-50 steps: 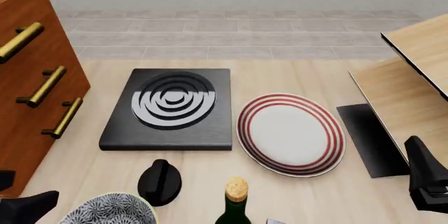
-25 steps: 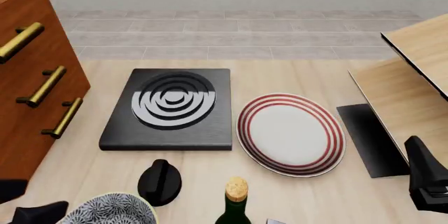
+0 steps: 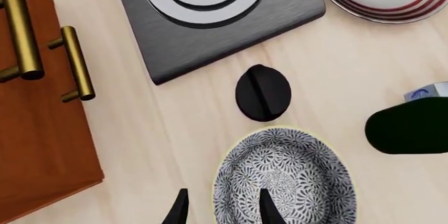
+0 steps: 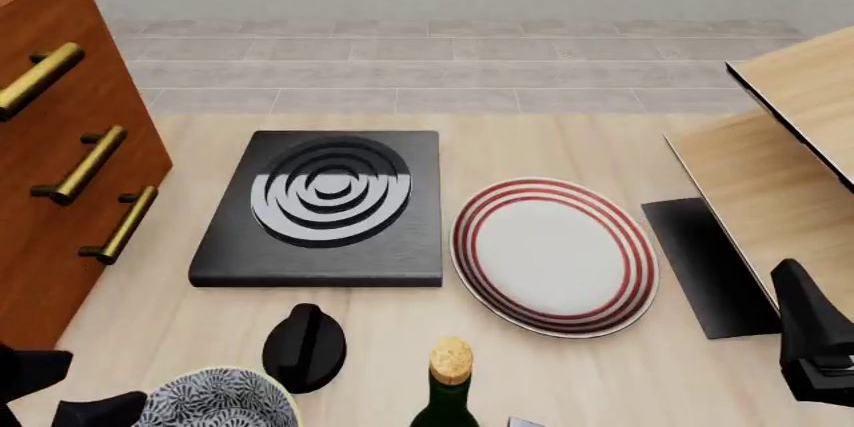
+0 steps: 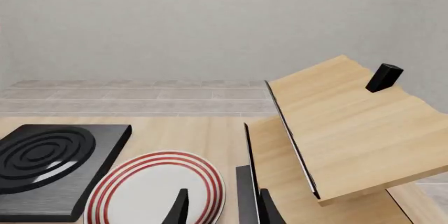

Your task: Put the bowl on the top of the cabinet.

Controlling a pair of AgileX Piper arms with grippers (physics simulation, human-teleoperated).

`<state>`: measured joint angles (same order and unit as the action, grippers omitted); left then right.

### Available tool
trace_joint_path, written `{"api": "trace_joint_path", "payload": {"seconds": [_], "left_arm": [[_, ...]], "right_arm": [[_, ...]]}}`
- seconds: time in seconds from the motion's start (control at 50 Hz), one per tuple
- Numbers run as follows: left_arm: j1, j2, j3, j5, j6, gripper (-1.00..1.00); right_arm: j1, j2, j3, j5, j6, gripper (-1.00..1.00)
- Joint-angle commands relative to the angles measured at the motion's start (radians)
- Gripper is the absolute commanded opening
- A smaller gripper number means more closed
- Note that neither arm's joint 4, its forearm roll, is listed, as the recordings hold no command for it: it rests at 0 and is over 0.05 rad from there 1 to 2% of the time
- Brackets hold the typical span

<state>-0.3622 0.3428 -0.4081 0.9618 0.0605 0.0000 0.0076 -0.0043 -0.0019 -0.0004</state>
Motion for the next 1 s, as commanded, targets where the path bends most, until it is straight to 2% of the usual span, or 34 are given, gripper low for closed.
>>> {"api": "trace_joint_path", "payload": {"seconds": [0.02,1.0], "left_arm": [[0.000,0.007,0.020,-0.019,0.010,1.00],[0.053,0.031,0.184,-0.174,0.105,1.00]], "right_arm": [[0.000,0.000,0.000,0.000,0.000,1.00],[0.000,0.000,0.000,0.000,0.000,1.00]]}}
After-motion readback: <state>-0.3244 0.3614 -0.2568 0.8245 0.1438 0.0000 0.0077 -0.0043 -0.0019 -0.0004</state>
